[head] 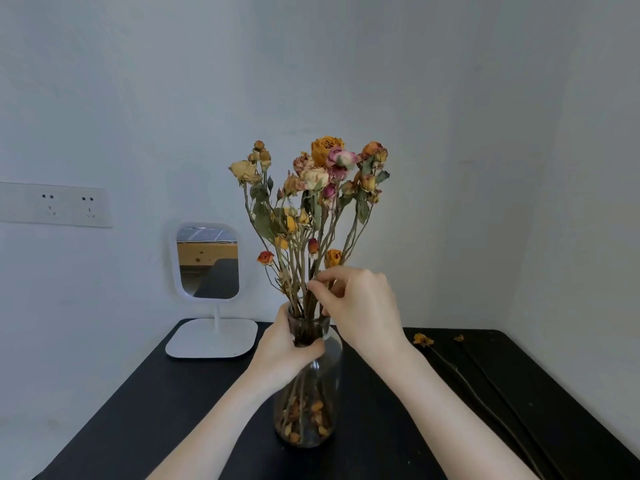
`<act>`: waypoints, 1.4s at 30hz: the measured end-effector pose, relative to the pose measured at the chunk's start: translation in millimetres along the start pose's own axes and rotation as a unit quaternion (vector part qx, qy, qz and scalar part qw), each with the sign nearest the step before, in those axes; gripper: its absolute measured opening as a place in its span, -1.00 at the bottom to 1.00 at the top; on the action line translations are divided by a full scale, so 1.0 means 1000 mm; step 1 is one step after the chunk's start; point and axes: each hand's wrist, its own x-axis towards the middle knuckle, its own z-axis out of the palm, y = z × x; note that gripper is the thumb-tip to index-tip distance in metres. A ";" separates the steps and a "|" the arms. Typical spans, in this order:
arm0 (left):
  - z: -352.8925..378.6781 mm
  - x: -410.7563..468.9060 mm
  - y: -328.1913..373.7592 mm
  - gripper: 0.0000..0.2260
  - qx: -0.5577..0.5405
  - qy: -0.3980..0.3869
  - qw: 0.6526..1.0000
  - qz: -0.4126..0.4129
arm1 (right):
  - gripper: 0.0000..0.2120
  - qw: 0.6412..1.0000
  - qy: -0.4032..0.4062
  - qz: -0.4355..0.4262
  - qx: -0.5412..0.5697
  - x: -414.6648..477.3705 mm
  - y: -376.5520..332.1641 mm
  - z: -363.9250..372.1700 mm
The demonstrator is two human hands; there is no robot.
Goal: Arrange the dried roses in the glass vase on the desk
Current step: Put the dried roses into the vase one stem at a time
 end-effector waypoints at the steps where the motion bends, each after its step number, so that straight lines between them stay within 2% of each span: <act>1: 0.000 0.000 0.000 -0.44 0.001 0.002 1.000 0.001 | -0.80 1.000 0.006 -0.002 0.002 0.000 0.000 0.000; 9: 0.000 0.001 0.000 -0.42 0.006 0.004 1.000 0.002 | -0.80 1.000 0.001 -0.007 -0.029 0.000 -0.005 0.004; 15: 0.001 0.003 -0.003 -0.43 0.010 0.010 1.000 -0.001 | -0.80 0.998 0.048 -0.016 -0.046 -0.001 -0.007 0.005; 22: 0.002 0.004 -0.005 -0.43 0.014 0.012 1.000 0.005 | -0.80 0.999 0.017 -0.014 -0.036 -0.006 -0.004 0.007; 27: 0.000 0.002 -0.003 -0.46 0.017 -0.006 1.000 0.013 | -0.74 1.000 0.009 0.007 -0.004 -0.015 0.011 -0.017; 37: 0.002 -0.002 -0.001 -0.61 -0.005 0.005 1.000 -0.013 | -0.85 0.973 -0.032 0.227 -0.028 -0.066 0.101 -0.064; 40: 0.002 -0.004 -0.001 -0.65 -0.013 0.008 1.000 -0.023 | -0.87 0.949 -0.086 0.294 -0.074 -0.088 0.128 -0.070; 42: 0.003 -0.004 0.000 -0.61 -0.024 0.010 0.999 -0.026 | -0.84 0.919 -0.150 0.346 -0.117 -0.101 0.143 -0.072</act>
